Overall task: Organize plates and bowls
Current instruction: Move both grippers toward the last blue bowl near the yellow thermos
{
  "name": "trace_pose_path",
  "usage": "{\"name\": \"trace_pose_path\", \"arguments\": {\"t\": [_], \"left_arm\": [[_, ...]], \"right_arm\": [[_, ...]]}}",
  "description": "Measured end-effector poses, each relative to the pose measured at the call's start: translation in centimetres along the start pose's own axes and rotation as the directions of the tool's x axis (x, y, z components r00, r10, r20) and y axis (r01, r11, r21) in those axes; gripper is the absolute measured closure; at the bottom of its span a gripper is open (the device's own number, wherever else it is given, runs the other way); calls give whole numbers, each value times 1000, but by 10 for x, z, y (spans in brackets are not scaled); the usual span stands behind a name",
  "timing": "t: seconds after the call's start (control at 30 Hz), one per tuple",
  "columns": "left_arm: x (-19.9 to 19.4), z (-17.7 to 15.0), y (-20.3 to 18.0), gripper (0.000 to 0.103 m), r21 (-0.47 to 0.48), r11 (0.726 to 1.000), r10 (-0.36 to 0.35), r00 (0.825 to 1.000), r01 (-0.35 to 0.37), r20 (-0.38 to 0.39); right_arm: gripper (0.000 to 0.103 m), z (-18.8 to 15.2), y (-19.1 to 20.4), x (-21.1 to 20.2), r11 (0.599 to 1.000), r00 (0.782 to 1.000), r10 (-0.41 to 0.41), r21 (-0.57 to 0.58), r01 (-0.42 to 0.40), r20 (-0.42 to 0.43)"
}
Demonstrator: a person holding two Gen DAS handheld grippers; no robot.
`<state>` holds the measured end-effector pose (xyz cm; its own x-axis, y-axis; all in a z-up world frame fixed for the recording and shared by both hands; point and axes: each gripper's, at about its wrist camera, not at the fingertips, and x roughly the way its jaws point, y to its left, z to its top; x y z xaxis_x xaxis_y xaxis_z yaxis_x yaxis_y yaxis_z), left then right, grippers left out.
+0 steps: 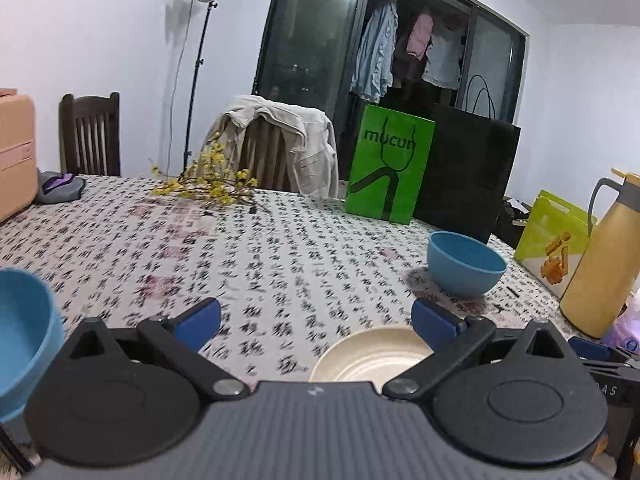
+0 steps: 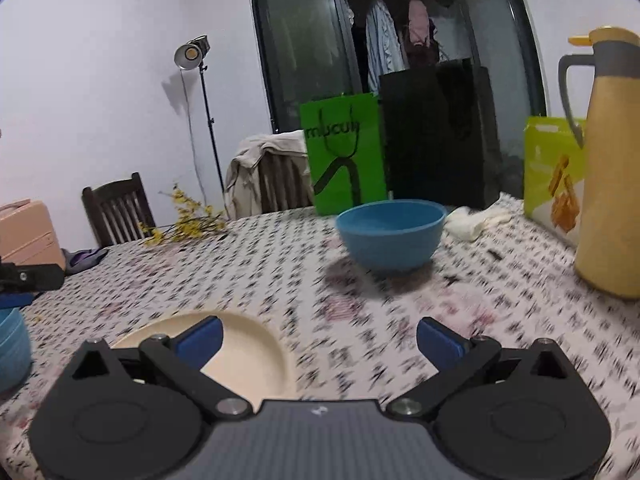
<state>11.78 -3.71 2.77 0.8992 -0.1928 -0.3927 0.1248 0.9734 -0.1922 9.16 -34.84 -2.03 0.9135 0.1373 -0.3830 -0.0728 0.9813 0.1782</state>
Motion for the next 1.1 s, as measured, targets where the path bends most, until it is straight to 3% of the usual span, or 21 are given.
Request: {"name": "trace_pose_path", "arguments": {"t": [0.43,0.77,1.1], "left_arm": [[46,43,-65,0,89,995,-38,999,41,-31],[100,71,-97,0,59,997,-30,988,39,-150],[162,97,-123,0,47,999,10,964,3,-266]], "right_arm": [[0,62,-54,42,1000,999,9,-24,-10,-43],[0,111,-88,83,999,996,-34,11,35,-78],[0,157,-113,133,995,989,-43,88,56,-141]]}}
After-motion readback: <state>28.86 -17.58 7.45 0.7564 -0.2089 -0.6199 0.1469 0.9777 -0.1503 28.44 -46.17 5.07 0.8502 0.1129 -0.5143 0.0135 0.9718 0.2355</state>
